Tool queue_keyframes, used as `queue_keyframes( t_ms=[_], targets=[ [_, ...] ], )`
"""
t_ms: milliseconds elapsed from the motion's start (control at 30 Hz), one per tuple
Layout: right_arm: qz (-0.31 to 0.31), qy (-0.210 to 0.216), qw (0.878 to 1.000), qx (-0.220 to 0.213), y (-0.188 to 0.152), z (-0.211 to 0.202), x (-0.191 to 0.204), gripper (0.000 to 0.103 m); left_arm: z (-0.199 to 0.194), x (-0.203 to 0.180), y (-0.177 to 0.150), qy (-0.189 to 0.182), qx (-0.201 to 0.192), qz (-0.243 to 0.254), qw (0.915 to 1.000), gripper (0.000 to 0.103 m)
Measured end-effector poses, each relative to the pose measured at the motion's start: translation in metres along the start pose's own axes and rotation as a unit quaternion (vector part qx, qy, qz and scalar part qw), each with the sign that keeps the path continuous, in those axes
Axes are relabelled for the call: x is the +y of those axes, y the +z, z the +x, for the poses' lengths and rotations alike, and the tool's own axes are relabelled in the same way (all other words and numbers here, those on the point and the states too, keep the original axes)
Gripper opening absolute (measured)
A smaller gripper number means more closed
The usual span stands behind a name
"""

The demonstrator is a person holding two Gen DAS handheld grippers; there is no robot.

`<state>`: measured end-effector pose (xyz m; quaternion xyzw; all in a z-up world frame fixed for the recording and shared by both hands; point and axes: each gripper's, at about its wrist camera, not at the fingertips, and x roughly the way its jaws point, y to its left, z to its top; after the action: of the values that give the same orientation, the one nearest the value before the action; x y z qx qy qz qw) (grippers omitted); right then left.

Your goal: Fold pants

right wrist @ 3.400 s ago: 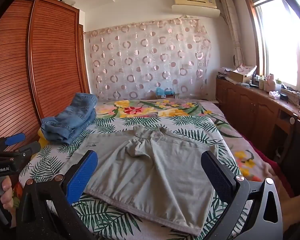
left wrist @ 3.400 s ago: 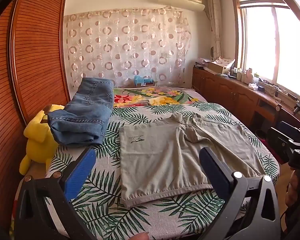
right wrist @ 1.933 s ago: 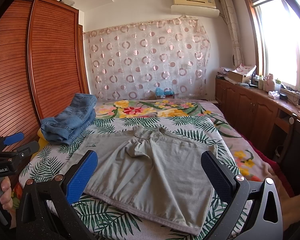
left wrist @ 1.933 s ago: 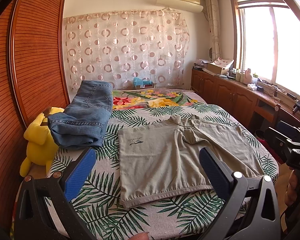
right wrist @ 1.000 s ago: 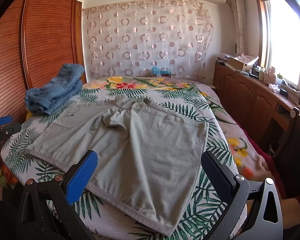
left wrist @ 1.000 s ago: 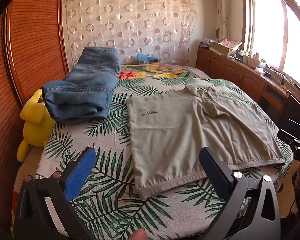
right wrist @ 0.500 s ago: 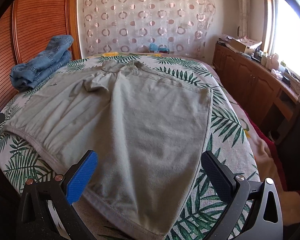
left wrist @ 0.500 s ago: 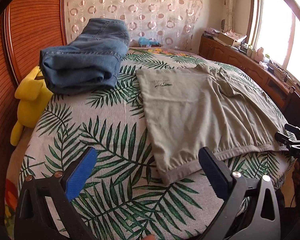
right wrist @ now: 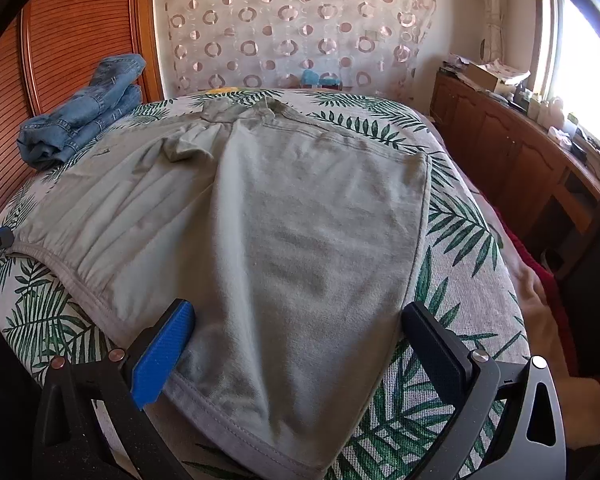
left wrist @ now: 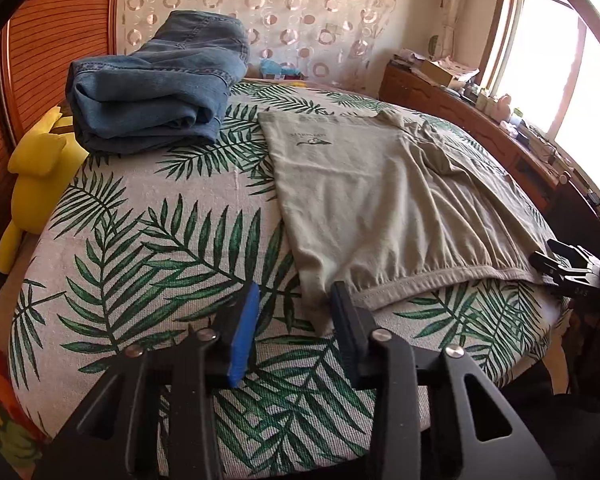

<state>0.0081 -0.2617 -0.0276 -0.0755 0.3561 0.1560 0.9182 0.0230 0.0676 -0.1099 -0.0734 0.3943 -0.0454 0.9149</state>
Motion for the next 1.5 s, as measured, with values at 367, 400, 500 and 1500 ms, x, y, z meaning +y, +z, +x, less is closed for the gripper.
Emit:
queue_keyframes(
  t_ms=[367, 400, 500, 1500],
  targets=[
    [-0.013, 0.013, 1.000, -0.018, -0.007, 0.008, -0.002, 0.094, 0.002, -0.007, 0.001, -0.007, 0.000, 0.011, 0.9999, 0.027],
    [-0.015, 0.015, 1.000, -0.018, -0.008, 0.007, -0.002, 0.092, 0.002, -0.007, 0.001, -0.006, 0.000, 0.012, 0.9999, 0.027],
    [-0.019, 0.022, 0.999, -0.019, -0.006, 0.004, -0.001, 0.077, 0.003, -0.010, 0.001, -0.008, 0.000, 0.020, 0.9998, 0.015],
    [-0.003, 0.036, 0.998, -0.041, -0.005, -0.015, -0.016, 0.042, -0.010, -0.085, 0.084, -0.096, -0.046, 0.105, 0.9888, 0.004]
  ],
)
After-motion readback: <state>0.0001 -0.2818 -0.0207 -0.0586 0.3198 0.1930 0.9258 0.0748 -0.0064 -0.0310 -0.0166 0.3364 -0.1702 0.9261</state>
